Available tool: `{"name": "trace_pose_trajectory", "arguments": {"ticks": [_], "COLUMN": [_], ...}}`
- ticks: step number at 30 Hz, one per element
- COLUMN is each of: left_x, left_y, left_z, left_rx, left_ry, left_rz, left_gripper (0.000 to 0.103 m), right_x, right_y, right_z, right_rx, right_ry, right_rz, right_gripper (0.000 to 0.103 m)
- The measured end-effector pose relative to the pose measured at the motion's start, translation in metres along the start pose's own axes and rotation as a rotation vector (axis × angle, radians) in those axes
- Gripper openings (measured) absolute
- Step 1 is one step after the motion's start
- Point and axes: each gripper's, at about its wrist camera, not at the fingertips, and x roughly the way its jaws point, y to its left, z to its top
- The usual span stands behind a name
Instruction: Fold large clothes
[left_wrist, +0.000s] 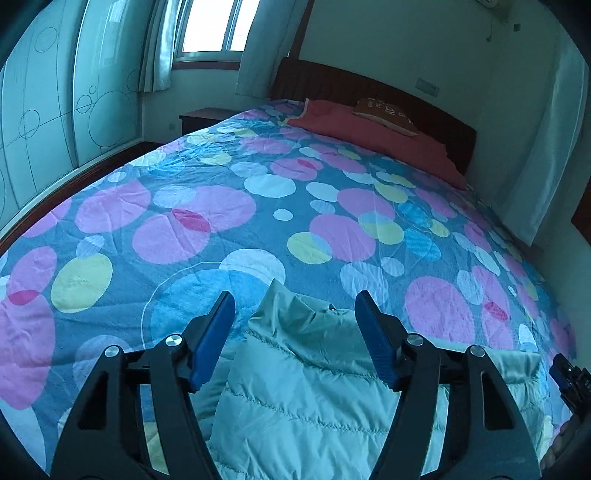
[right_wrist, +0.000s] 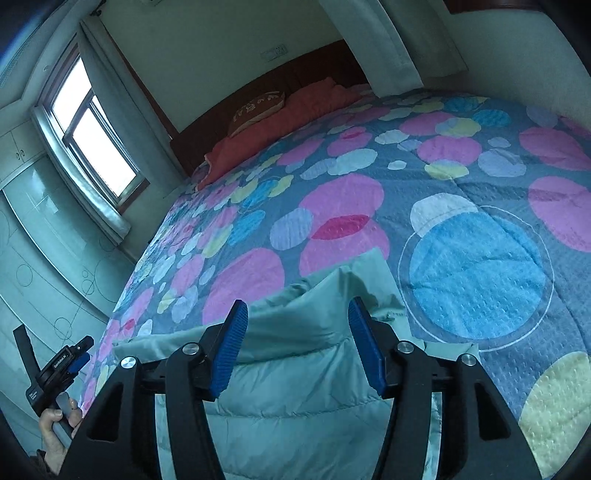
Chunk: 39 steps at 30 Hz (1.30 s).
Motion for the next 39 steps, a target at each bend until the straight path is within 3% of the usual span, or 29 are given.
{"name": "trace_pose_trajectory", "arguments": {"ticks": [4, 11, 15, 19, 28, 34, 39], "left_x": [0.000, 0.038, 0.062, 0.072, 0.082, 0.061, 0.066], "left_y": [-0.010, -0.036, -0.052, -0.053, -0.055, -0.046, -0.026], "left_z": [-0.018, -0.040, -0.053, -0.062, -0.068, -0.055, -0.047], "left_rx": [0.070, 0.140, 0.232, 0.239, 0.242, 0.221, 0.182], "left_ry": [0.042, 0.117, 0.159, 0.165, 0.184, 0.179, 0.177], "left_rz": [-0.006, 0.014, 0.069, 0.071, 0.065, 0.061, 0.116], "left_gripper": [0.062, 0.061, 0.061, 0.061, 0.062, 0.062, 0.065], "right_x": [0.011, 0.057, 0.083, 0.112, 0.117, 0.088, 0.078], "right_y": [0.021, 0.071, 0.082, 0.076, 0.075, 0.068, 0.038], "right_z": [-0.007, -0.026, -0.033, -0.048, -0.056, -0.037, -0.022], "right_rx": [-0.072, -0.237, -0.277, -0.309, -0.342, -0.308, -0.298], "right_ry": [0.047, 0.129, 0.172, 0.243, 0.224, 0.176, 0.157], "right_rz": [-0.022, -0.058, -0.097, -0.156, -0.181, -0.179, -0.296], "right_gripper": [0.057, 0.056, 0.056, 0.056, 0.057, 0.057, 0.057]}}
